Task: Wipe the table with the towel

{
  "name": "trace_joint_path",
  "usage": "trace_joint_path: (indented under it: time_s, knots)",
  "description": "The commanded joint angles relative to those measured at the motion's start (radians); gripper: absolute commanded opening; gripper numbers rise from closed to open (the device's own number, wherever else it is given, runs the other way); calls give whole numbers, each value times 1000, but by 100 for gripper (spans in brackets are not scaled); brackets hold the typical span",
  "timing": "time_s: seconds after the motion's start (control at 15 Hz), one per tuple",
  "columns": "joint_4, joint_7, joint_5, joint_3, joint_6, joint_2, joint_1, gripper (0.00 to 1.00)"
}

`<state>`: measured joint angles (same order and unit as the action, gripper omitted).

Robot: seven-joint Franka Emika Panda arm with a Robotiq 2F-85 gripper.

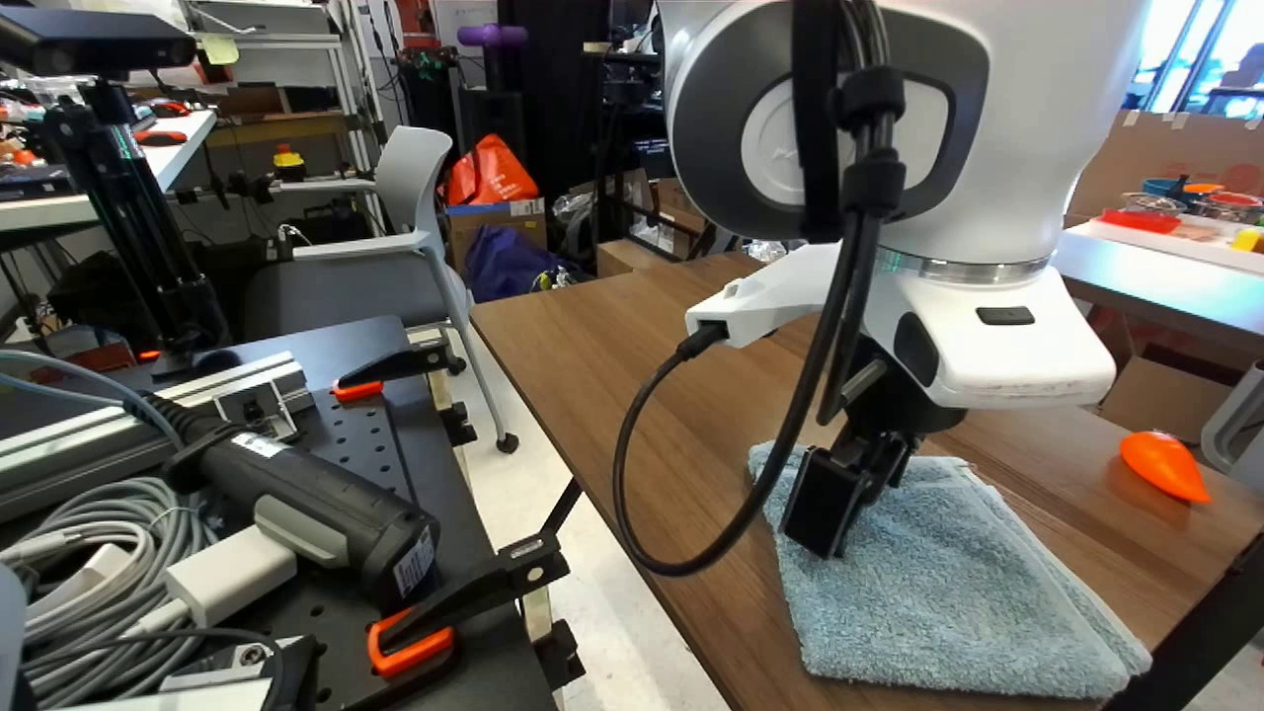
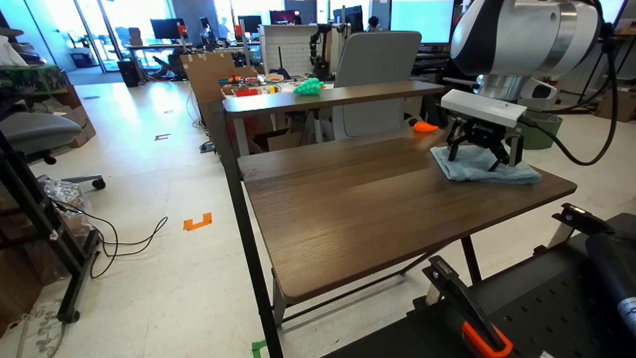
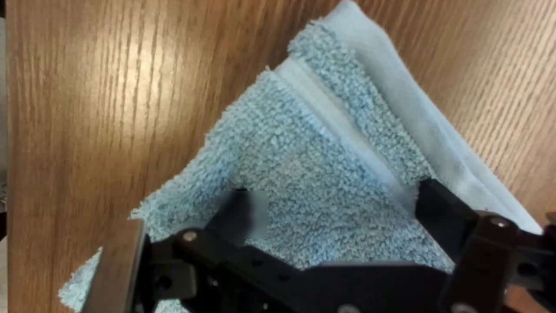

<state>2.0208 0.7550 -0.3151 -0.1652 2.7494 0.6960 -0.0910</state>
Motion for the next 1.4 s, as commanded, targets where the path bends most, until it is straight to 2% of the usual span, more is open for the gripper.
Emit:
trace_joint_path:
  time_s: [0.0, 0.2, 0.33, 0.6, 0.8, 1.0, 1.2, 1.33]
  knots:
    - [-15, -22, -12, 2, -12, 7, -7, 100]
    - [-65, 2, -26, 11, -82, 45, -15, 100]
    - [-69, -29, -10, 12, -128, 53, -30, 100]
    - [31, -176, 11, 29, -150, 17, -32, 100]
    - [119, -219, 22, 20, -80, 8, 29, 100]
    - [144, -214, 14, 37, -105, -19, 79, 100]
    - [75, -188, -28, 65, -149, -20, 86, 100]
    - [-34, -92, -55, 51, -212, 20, 84, 100]
